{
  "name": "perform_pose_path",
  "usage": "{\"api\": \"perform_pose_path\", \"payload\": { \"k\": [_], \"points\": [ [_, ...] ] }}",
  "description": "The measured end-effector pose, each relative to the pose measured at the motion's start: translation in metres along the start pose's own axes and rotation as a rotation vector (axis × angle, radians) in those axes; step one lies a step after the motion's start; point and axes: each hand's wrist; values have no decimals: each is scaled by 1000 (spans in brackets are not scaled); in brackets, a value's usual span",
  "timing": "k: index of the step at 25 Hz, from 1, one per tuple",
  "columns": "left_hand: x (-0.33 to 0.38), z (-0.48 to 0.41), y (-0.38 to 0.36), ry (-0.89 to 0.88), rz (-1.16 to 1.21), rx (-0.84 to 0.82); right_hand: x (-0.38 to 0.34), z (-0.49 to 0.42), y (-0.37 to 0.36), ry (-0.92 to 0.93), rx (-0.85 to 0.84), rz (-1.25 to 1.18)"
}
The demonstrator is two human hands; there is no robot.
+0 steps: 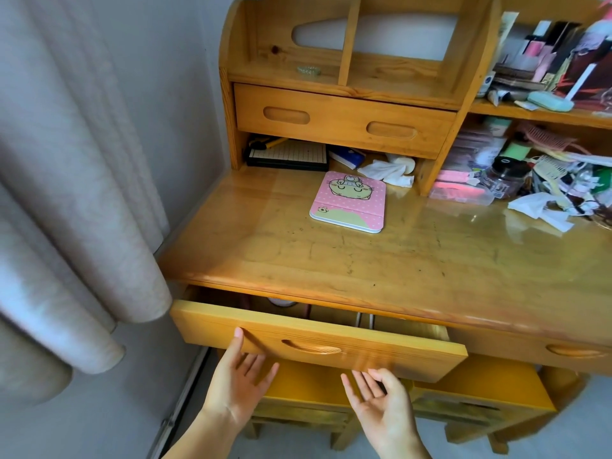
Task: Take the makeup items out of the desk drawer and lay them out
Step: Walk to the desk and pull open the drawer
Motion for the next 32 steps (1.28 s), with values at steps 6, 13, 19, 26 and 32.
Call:
{"api": "perform_pose_path", "payload": {
  "k": [6, 13, 19, 26, 32],
  "points": [
    [-3, 15, 8, 31, 36, 21, 4, 8, 10, -17, 30, 6],
    [-6, 21, 19, 29, 22, 21, 9, 11, 20, -35, 40, 13],
    [-9, 22, 23, 49, 14, 44, 11, 12, 24, -41, 93, 21],
    [-12, 37, 36, 57, -20, 68, 21, 28, 37, -25, 83, 13],
    [-16, 53, 51, 49, -44, 61, 32, 41, 52, -8, 51, 17]
  ]
}}
Point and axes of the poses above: each hand's wrist, its own z-axis away from the middle knuckle, its own y-axis out of the back of the hand, x = y × z, and after that the axes turned 6 degrees about z, right-handed
